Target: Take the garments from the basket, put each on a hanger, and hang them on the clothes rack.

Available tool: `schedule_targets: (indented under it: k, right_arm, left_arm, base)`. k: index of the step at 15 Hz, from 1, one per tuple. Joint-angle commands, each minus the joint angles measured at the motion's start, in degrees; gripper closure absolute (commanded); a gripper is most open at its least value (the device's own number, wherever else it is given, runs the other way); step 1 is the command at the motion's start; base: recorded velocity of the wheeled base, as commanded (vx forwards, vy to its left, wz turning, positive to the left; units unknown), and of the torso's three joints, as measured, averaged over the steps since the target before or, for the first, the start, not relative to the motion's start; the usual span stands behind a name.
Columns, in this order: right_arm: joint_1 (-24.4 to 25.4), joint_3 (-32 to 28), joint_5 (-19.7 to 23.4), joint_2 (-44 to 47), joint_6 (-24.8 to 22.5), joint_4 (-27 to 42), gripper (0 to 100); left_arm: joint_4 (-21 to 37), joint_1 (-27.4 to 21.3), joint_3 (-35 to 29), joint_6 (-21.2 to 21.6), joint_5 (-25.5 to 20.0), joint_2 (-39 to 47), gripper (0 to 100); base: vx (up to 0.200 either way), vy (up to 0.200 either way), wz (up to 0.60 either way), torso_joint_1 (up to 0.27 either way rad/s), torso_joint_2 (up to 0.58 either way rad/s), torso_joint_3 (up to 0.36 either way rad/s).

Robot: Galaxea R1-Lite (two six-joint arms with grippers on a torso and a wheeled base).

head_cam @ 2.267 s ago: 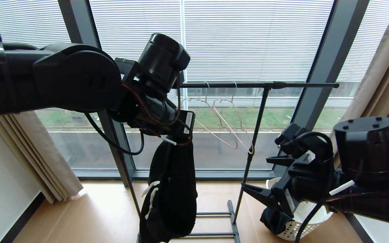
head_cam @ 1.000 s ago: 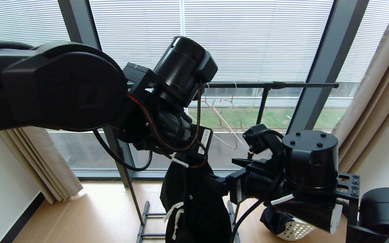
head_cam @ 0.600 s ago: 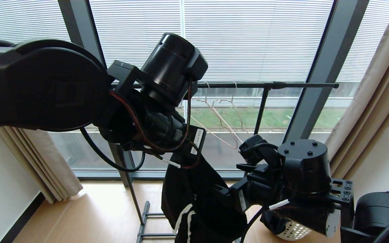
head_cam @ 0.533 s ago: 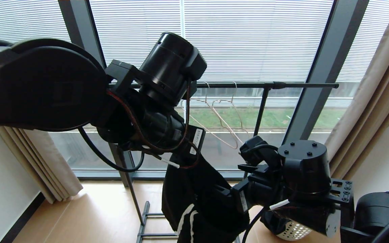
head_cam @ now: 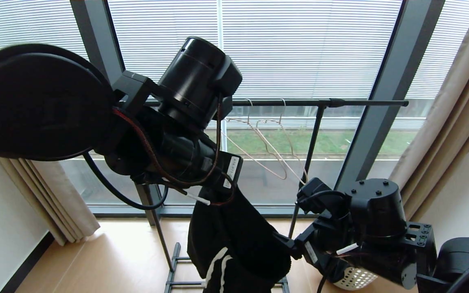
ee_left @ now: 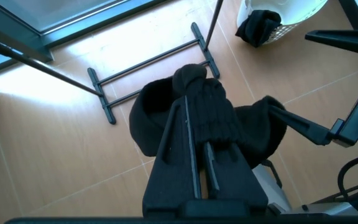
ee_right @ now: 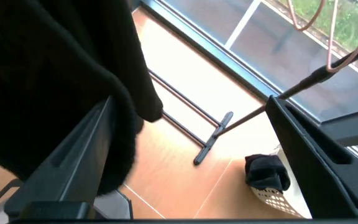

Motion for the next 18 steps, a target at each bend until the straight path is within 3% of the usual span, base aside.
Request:
schedule_targets:
  k: [1, 3, 7, 18]
  right_arm:
    - [0.3, 0.3, 0.2, 1.3, 0.1, -0.3, 0]
    - [1.1, 0.5, 0.4, 1.3, 0.2, -0.4, 0]
    - [2.0, 4.0, 13.2, -3.2, 0.3, -0.5, 0]
    - [1.3, 3.7, 14.2, 4.9, 1.7, -6.4, 0]
  left_arm:
    - [0.0, -0.1, 0.1, 0.0, 0.0, -0.3, 100]
    - [0.0, -0.1, 0.1, 0.0, 0.0, -0.3, 100]
    - [-0.1, 0.4, -0.1, 0.0, -0.1, -0.2, 100]
    - [-0.1, 0.4, -0.2, 0.7, -0.3, 0.0, 100]
  base:
    - [0.000, 0.000, 0.00, 0.000, 0.00, 0.000]
    - [0.000, 0.000, 0.00, 0.000, 0.00, 0.000]
    - [0.000, 0.000, 0.00, 0.000, 0.00, 0.000]
    - [0.000, 0.000, 0.00, 0.000, 0.00, 0.000]
